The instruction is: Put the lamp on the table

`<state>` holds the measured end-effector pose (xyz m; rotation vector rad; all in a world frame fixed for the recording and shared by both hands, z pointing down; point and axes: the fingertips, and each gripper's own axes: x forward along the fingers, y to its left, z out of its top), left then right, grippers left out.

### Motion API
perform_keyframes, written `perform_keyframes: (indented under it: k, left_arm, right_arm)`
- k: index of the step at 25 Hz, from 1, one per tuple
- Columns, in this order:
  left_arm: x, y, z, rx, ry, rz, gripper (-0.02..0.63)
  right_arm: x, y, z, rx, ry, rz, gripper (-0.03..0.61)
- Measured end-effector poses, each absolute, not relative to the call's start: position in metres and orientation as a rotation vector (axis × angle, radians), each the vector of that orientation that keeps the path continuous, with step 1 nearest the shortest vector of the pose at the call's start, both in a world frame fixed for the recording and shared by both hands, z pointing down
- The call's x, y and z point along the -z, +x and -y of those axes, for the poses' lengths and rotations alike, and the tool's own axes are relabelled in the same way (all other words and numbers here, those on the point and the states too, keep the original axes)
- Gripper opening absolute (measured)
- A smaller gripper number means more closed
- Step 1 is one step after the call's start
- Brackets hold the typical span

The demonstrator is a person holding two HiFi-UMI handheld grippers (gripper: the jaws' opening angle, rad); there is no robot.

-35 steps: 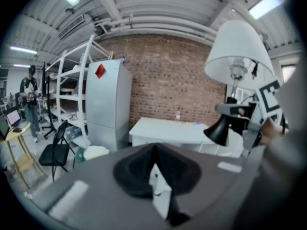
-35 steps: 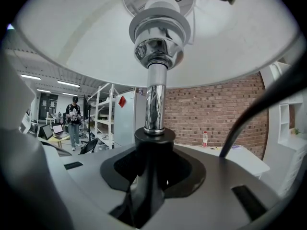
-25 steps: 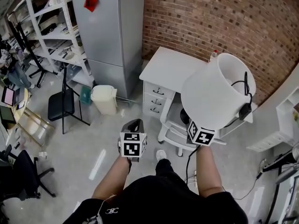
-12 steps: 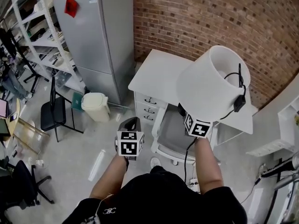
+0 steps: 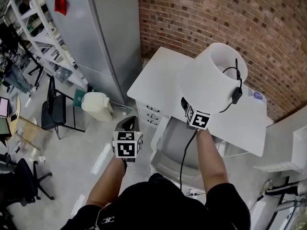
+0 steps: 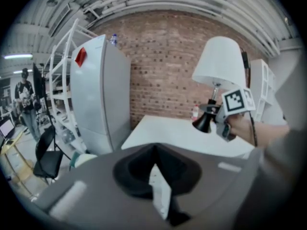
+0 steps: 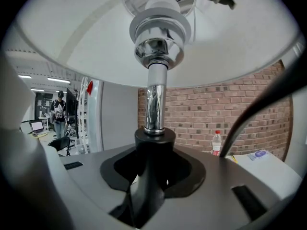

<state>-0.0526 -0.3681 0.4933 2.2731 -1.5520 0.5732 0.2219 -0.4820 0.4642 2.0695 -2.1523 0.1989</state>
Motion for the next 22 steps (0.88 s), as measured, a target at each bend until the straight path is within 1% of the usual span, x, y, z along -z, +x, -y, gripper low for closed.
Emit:
perform_keyframes:
  k: [11, 15, 22]
  left_arm:
    - [-0.526, -0.054, 0.437, -0.693, 2.107, 1.632, -0.003]
    - [-0.544, -0.051, 0.444, -0.755, 2.08, 1.621, -0.003]
    - [-0.58, -0.054, 0.444, -0.825, 2.028, 1.581, -0.003]
  right_arm:
    - [-0.577, 0.276, 0.61, -0.289, 2.099, 2.074, 0.117]
    - [-0.615, 0.293, 0.633, -0.362, 2.14, 2.004, 0.115]
    - [-0.66, 0.305, 0.659, -0.379, 2.152, 1.925, 0.115]
